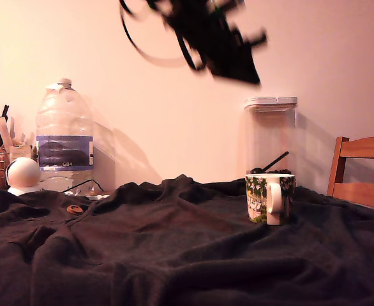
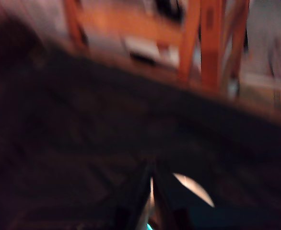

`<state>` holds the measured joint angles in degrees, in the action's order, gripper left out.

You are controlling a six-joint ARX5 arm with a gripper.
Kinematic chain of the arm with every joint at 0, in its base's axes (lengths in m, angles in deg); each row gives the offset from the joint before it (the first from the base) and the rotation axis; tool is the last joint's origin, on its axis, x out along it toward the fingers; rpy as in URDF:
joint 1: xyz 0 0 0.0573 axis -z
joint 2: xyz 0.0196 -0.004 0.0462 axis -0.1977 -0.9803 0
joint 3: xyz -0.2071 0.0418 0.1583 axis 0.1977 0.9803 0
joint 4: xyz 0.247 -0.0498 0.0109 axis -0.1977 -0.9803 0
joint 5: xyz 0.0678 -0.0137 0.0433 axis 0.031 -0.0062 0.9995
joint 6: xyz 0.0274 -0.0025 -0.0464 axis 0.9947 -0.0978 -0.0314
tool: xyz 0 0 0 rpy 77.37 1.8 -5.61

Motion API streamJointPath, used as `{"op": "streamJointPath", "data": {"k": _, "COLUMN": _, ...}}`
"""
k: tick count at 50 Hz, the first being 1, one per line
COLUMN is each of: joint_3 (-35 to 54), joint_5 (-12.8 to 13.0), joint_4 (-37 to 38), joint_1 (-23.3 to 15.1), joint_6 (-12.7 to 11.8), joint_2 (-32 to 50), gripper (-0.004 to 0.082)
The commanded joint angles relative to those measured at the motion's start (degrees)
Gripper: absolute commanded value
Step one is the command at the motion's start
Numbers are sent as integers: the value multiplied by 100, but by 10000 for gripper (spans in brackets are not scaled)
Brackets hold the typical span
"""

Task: Pick up the coffee capsules from the table one by one and drop them inside the nearest coffee cup

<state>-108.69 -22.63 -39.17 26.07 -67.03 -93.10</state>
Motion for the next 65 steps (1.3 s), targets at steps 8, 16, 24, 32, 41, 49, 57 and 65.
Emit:
{"op": "streamJointPath", "data": {"k": 8, "joint_3": 35, "joint_5": -35, "joint_4": 70, "joint_1": -79, "joint_6": 37, "joint_2": 236, "gripper": -20}}
{"op": "streamJointPath", "data": {"k": 16, "joint_3": 632, "joint_5": -61, "joint_4": 407, "joint_1": -79, "joint_6": 33, "joint_2": 699, "gripper": -20}}
{"op": "streamJointPath", "data": {"k": 24, "joint_3": 2037, "joint_5": -50, "joint_4": 1344, "joint_1": -138, "joint_6": 22, "joint_2": 1510, "gripper": -20}}
{"op": "streamJointPath", "data": {"k": 32, "joint_3": 3589, "joint_5": -9, "joint_4": 2262, "joint_1": -256, "joint_6": -184, "joint_2": 2400, "gripper": -20}}
{"op": "streamJointPath", "data": {"k": 41, "joint_3": 5200, "joint_5": 133, "joint_4": 3062, "joint_1": -466, "joint_6": -363, "joint_2": 3364, "gripper": -20}}
{"op": "streamJointPath", "data": {"k": 49, "joint_3": 6317, "joint_5": 581, "joint_4": 3449, "joint_1": -612, "joint_6": -533, "joint_2": 4009, "gripper": -20}}
{"op": "streamJointPath", "data": {"k": 57, "joint_3": 7130, "joint_5": 1113, "joint_4": 3604, "joint_1": -717, "joint_6": -570, "joint_2": 4463, "gripper": -20}}
{"op": "streamJointPath", "data": {"k": 65, "joint_3": 7799, "joint_5": 1207, "joint_4": 3757, "joint_1": -844, "joint_6": -667, "joint_2": 4688, "gripper": -20}}
